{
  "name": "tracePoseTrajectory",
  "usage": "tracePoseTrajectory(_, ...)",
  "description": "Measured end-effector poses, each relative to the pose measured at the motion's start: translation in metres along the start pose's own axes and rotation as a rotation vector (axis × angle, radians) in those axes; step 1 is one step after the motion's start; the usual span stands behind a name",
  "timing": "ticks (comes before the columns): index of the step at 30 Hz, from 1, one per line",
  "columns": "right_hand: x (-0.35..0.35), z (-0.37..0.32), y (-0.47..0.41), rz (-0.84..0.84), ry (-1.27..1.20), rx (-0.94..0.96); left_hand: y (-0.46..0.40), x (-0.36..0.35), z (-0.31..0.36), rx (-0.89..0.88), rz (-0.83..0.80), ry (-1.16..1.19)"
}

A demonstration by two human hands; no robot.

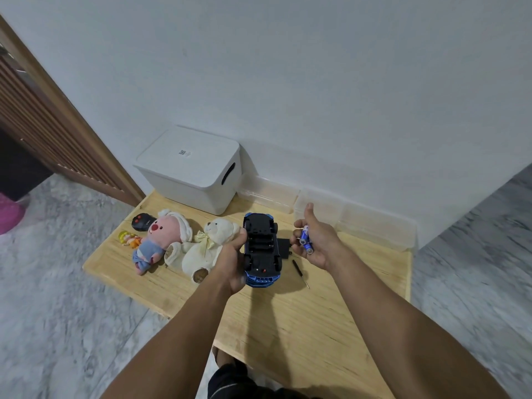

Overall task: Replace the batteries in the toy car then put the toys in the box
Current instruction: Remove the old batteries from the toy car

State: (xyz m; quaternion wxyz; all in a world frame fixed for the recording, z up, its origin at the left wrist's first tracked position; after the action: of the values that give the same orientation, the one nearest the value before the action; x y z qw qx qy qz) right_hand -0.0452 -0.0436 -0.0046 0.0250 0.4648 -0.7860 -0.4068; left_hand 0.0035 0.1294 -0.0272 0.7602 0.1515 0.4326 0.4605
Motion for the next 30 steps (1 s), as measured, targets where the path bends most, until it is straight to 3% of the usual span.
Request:
tracePoseTrajectory(6, 0.007, 0.008, 0.0, 0.047, 0.02, 0.006, 0.002, 0.005, -0.004, -0.044, 0.024, -0.182)
tracePoseTrajectory(12, 0.014, 0.013, 0.002, 0.025, -0.046, 0.01, 0.008, 0.016, -0.006, -0.163, 0.235, -0.54)
tracePoseTrajectory(16, 0.018, 0.018, 0.004, 0.039, -0.093, -0.001, 0.003, 0.02, -0.018, -0.327, 0.377, -1.046)
tracePoseTrajectory(21, 0.029, 0.019, 0.007, 0.088, -0.141, 0.001, 0.008, 0.008, -0.035, -0.29, 0.516, -1.537)
tracePoseTrajectory(30, 0.049, 0.019, 0.015, 0.12, -0.201, 0.001, 0.005, 0.0, -0.051, -0.239, 0.562, -1.843)
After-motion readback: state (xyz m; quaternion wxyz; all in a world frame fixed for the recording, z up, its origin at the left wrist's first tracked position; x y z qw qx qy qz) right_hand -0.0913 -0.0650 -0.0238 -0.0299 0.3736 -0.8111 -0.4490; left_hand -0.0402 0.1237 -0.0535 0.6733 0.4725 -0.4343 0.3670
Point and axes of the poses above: each hand's wrist, its own y-axis away from the middle knuckle, its own x-axis out of the back of the hand, z = x × y, the point moved 5 cm from there along -y, towards the middle knuckle, and after that the axes turned 3 degrees about -z, right-handed, at the moved point
